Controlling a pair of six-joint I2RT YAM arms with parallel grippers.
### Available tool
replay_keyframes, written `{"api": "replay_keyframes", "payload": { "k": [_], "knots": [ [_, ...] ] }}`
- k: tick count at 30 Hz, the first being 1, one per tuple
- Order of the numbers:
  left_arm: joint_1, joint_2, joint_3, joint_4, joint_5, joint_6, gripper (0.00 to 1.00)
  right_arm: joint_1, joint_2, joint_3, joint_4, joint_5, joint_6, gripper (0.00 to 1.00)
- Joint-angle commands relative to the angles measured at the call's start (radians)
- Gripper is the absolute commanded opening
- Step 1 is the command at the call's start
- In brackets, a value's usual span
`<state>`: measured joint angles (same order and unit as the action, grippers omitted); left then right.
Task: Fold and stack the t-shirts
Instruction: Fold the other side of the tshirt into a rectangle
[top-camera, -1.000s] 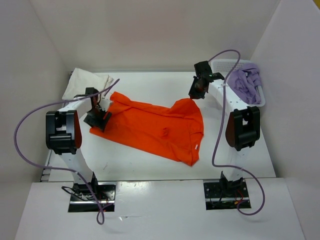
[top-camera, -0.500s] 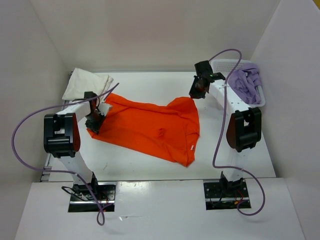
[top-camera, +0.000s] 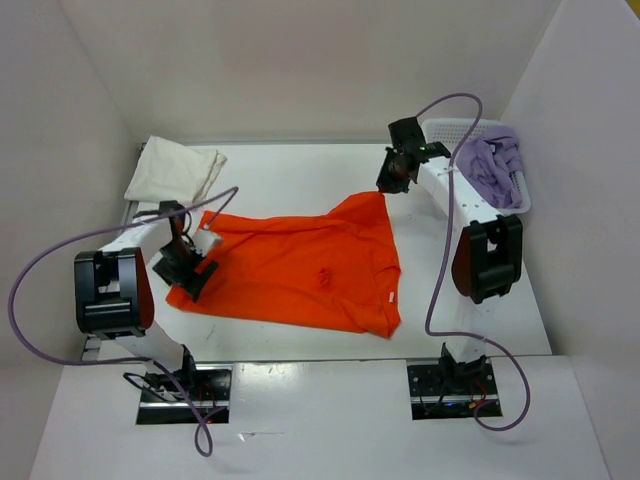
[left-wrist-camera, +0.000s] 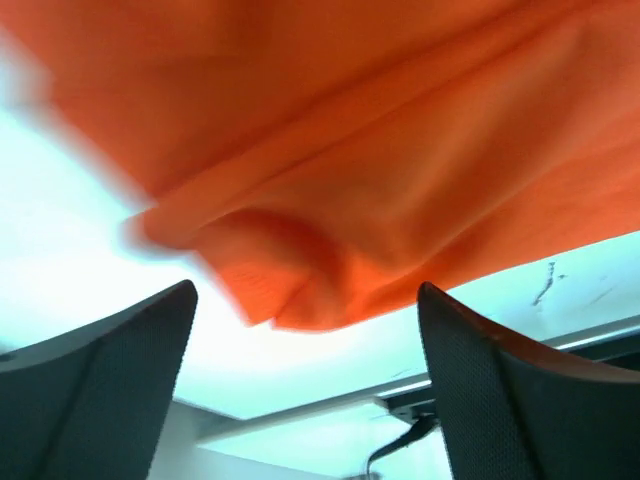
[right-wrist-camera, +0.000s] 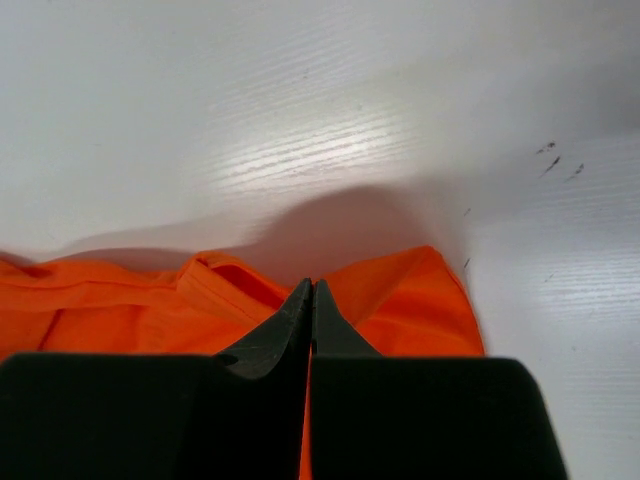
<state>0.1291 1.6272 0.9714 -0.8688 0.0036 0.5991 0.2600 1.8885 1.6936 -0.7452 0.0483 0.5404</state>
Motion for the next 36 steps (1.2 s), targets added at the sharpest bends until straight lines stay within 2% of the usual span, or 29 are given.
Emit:
{"api": "replay_keyframes", "payload": {
  "k": [1, 5, 7, 9, 12, 14, 17, 28, 32, 36],
  "knots": [
    [0.07, -0.082, 0.206, 0.005, 0.091, -0.038, 1.0, 0.025, 0.015, 0.069, 0.006, -0.007, -0.014, 0.0],
    [0.095, -0.1, 0.381, 0.079, 0.246, -0.106, 1.0, 0.025, 0.015, 0.078, -0.005, -0.007, -0.014, 0.0],
    [0.084, -0.031, 0.447, 0.079, 0.298, -0.14, 1.0, 0.035, 0.015, 0.078, -0.005, -0.007, -0.014, 0.0],
    [0.075, 0.109, 0.533, 0.079, 0.299, -0.195, 1.0, 0.035, 0.024, 0.078, -0.005, -0.007, -0.014, 0.0],
    [0.075, 0.27, 0.602, 0.079, 0.311, -0.261, 0.91, 0.035, 0.024, 0.078, -0.005, -0.007, -0.014, 0.0],
    [0.075, 0.354, 0.668, 0.088, 0.329, -0.291, 0.8, 0.035, 0.024, 0.089, -0.005, -0.007, -0.014, 0.0],
    [0.055, 0.436, 0.75, 0.088, 0.329, -0.334, 0.74, 0.035, 0.034, 0.089, -0.014, 0.004, -0.023, 0.0],
    [0.009, 0.525, 0.791, 0.1, 0.292, -0.363, 0.72, 0.035, 0.043, 0.089, -0.023, 0.004, -0.023, 0.0],
    [-0.002, 0.563, 0.8, 0.088, 0.277, -0.383, 0.61, 0.035, 0.043, 0.089, -0.033, 0.013, -0.023, 0.0],
    [-0.002, 0.562, 0.8, 0.077, 0.234, -0.383, 0.59, 0.035, 0.043, 0.11, -0.042, 0.013, -0.023, 0.0]
  ]
}}
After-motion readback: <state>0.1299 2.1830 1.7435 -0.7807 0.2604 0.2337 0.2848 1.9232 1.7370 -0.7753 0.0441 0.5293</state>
